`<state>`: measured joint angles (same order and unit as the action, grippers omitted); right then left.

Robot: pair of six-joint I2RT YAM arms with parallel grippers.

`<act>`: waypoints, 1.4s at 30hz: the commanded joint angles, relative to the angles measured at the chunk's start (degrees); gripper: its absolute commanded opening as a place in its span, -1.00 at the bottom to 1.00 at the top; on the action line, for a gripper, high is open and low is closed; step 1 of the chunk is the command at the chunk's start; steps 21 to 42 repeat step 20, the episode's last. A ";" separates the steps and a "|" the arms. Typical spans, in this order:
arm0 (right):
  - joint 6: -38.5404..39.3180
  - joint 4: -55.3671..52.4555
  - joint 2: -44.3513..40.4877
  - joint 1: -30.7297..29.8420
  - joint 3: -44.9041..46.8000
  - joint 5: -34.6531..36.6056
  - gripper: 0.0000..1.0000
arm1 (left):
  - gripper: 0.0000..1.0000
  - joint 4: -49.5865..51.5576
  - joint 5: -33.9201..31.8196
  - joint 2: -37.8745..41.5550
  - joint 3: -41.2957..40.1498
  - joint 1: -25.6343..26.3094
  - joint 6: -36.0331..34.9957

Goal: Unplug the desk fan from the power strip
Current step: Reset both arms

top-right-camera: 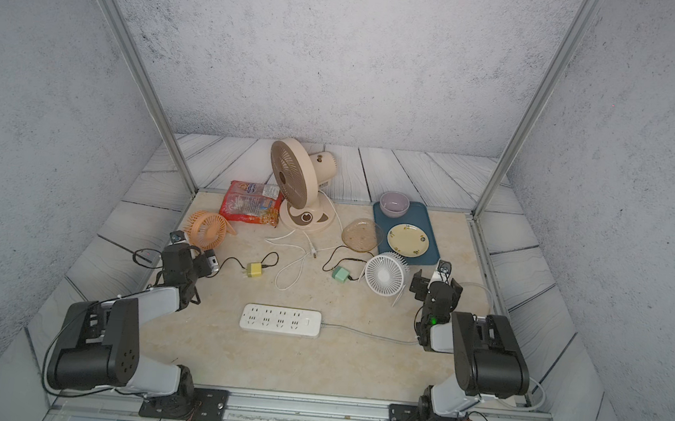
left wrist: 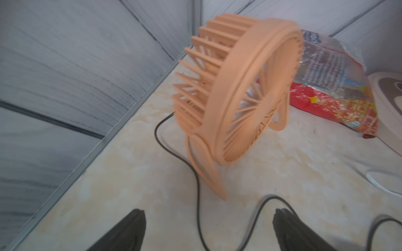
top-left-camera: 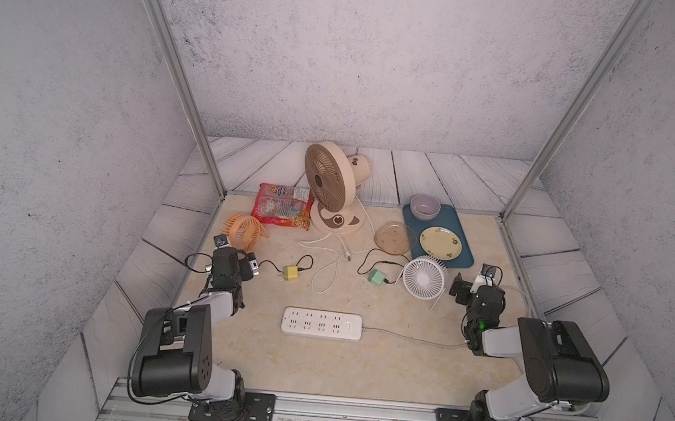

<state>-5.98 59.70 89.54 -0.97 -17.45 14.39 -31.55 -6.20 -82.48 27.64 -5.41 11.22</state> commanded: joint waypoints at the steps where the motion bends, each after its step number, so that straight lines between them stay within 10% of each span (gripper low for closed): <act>1: -0.97 -0.18 0.07 0.35 -1.02 -1.36 0.99 | 0.96 -25.46 -0.81 -6.27 -6.59 4.61 -8.69; 4: -0.80 -2.07 0.07 0.35 -2.03 -1.58 0.99 | 0.96 -10.50 -4.29 -4.32 -1.34 5.47 -7.18; 6: -0.64 -3.11 0.13 0.36 -2.64 -1.52 0.99 | 0.96 -21.00 -7.67 -7.12 -3.99 6.21 -8.22; 42: -0.61 -3.58 0.09 0.38 -2.94 -1.17 0.99 | 0.96 -11.90 -4.56 -5.20 -1.19 6.29 -8.24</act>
